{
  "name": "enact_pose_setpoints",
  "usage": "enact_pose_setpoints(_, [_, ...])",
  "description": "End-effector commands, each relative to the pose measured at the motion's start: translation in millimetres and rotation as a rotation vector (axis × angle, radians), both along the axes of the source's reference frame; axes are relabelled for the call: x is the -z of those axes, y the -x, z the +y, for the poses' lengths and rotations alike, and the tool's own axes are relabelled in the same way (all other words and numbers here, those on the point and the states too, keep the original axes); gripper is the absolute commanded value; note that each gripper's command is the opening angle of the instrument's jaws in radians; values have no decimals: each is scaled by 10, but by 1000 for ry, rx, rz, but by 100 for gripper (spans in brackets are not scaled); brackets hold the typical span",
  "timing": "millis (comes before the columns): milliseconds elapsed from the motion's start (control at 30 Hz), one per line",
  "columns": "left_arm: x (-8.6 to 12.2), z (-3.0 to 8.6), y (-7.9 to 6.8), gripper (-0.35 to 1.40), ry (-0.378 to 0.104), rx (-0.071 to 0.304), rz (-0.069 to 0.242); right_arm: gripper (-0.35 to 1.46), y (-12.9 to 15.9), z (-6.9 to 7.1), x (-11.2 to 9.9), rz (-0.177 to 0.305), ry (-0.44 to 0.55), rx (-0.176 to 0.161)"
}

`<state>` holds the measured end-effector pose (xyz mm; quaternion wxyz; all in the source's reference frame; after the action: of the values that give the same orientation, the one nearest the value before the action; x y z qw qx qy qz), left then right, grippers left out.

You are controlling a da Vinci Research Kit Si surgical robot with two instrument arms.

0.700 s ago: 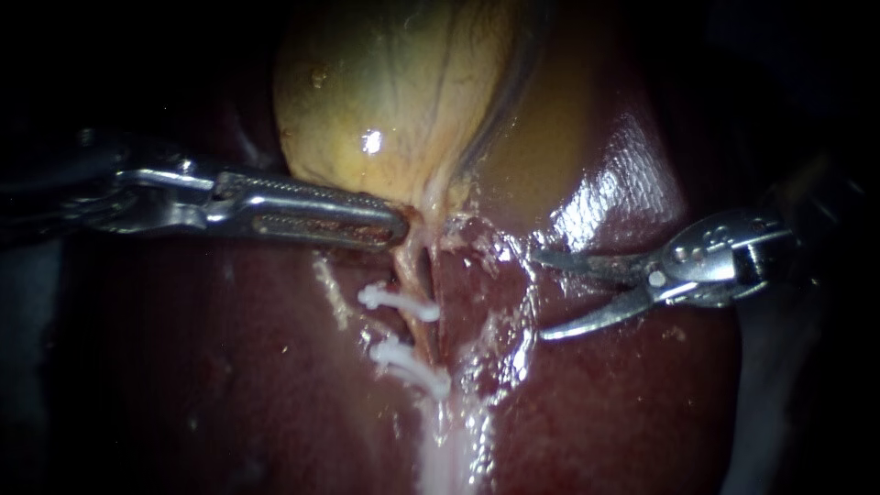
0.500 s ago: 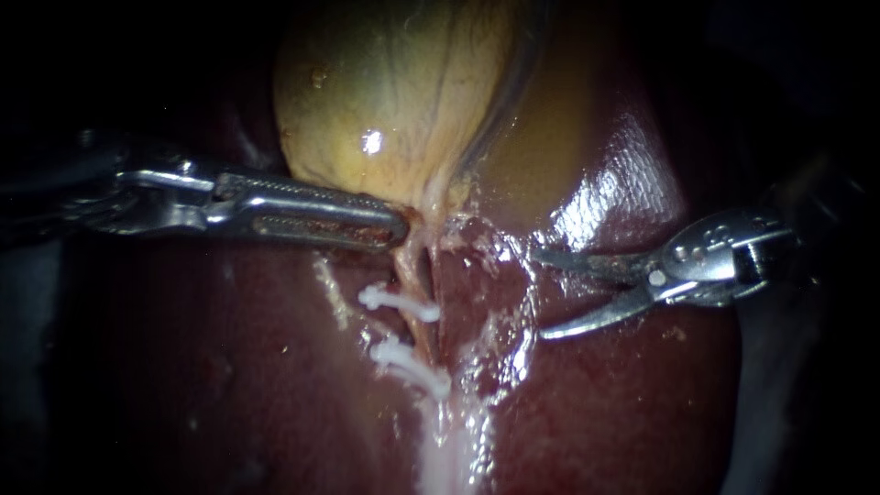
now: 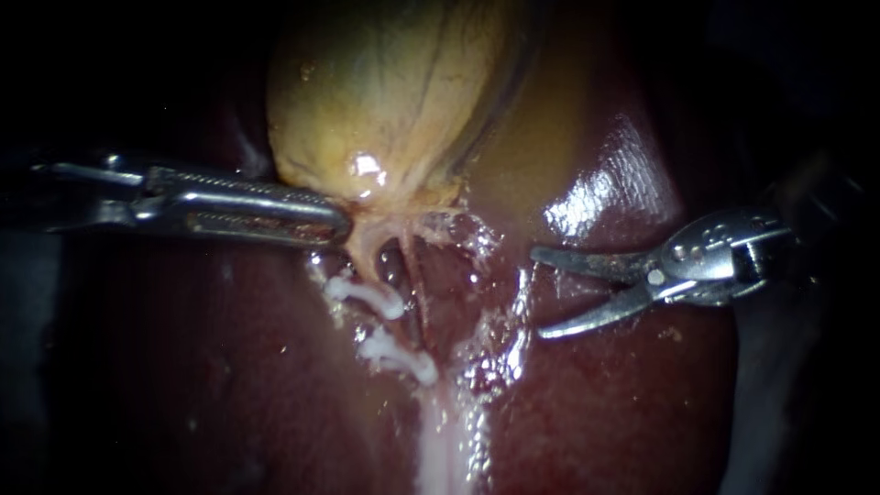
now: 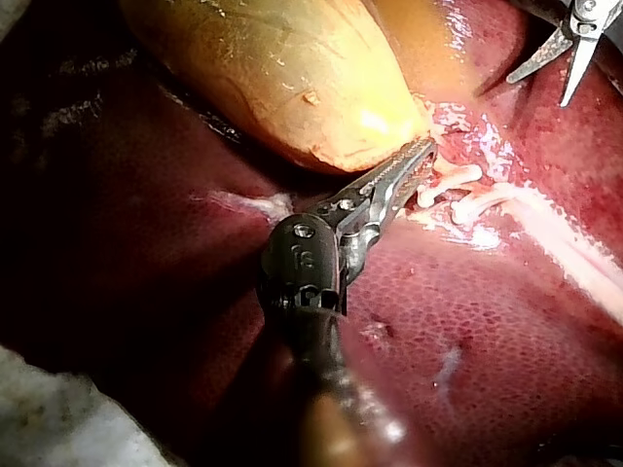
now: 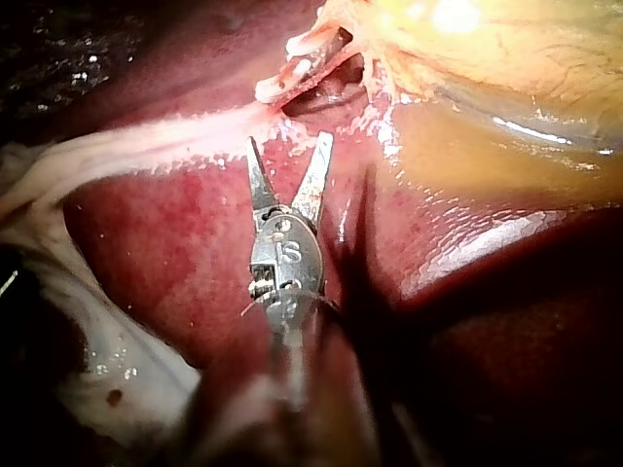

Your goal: Go to the cutting position left tube

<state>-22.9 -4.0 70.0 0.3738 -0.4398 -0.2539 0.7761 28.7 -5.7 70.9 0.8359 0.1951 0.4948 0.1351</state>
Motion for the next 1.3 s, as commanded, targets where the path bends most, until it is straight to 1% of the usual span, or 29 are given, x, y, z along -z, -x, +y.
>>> enact_pose_setpoints(33, [0,0,0,-35,0,1,0,145,-3,-2,-1,3,-2,4])
enact_pose_setpoints(400, [0,0,1,-35,0,1,1,145,-43,-27,-17,29,-2,34])
enact_pose_setpoints(600, [0,0,1,-35,0,2,1,145,-67,-39,-26,39,-19,41])
enact_pose_setpoints(933, [2,-1,3,-35,1,3,2,143,-90,-49,-40,43,-28,49])
enact_pose_setpoints(1300, [2,-2,4,-35,1,4,3,143,-109,-61,-61,19,-55,59])
